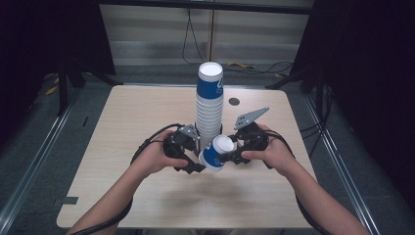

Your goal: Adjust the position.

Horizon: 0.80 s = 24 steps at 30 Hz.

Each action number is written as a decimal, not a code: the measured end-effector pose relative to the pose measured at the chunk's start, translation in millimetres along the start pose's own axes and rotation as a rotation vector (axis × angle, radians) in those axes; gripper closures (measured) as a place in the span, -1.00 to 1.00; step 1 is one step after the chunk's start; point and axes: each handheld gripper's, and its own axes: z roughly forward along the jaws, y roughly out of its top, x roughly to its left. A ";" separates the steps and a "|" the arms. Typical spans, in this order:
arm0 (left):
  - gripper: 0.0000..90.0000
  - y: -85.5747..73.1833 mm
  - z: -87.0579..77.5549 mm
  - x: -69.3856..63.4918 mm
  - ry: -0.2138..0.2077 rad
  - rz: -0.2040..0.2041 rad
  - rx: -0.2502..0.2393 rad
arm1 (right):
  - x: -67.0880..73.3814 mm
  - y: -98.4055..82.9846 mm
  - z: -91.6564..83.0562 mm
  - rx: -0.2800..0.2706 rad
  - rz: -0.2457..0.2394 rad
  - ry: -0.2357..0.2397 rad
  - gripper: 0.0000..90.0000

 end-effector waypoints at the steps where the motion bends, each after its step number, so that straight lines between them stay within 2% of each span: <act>1: -0.63 -0.3 0.4 -0.1 0.001 0.001 -0.003 | -0.2 -0.2 -0.5 -0.001 0.004 -0.002 -0.40; 3: -0.63 -0.5 1.1 0.1 -0.001 0.013 -0.006 | -0.6 -0.7 -1.0 -0.005 0.006 0.002 -0.40; 7: -0.63 -0.5 3.4 -0.9 -0.006 0.002 -0.023 | -0.6 -0.3 -1.3 -0.018 0.006 0.003 -0.40; 24: -0.64 1.5 15.1 -4.4 -0.007 0.027 -0.064 | 0.4 2.5 -0.8 -0.023 0.001 0.011 -0.40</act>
